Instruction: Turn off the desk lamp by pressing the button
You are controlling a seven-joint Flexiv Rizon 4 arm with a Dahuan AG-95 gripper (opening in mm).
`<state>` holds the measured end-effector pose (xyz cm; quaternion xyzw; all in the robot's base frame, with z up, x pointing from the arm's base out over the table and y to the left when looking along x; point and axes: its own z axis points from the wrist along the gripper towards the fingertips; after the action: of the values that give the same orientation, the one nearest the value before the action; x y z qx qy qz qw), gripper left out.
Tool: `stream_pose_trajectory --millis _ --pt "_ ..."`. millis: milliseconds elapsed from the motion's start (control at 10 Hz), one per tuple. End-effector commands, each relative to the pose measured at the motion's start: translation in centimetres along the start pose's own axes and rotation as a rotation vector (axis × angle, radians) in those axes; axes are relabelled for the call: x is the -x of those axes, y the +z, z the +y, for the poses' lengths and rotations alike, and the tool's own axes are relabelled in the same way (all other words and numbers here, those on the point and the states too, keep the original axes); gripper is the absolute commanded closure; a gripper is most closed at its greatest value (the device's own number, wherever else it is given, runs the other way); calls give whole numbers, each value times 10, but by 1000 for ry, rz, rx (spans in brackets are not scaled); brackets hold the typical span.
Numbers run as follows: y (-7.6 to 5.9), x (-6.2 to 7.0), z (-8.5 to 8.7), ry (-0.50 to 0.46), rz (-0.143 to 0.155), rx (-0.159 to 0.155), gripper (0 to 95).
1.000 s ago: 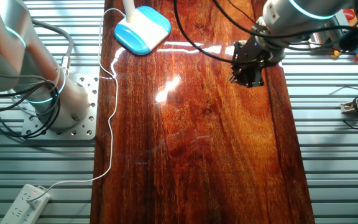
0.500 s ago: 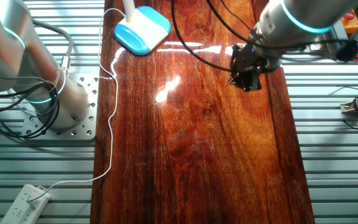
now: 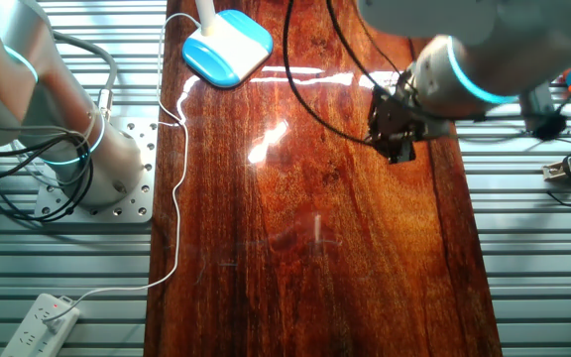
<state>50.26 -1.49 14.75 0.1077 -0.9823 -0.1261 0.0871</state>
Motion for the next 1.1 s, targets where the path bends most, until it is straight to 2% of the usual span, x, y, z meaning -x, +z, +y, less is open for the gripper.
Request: stream_pose_trajectory --millis 100,500,900,1100 --pt "4 1 -2 26 -11 59 950" --pt "11 2 5 82 -19 94 950" --pt "15 3 6 97 -22 138 950" --pt "15 3 6 91 -19 138 950"
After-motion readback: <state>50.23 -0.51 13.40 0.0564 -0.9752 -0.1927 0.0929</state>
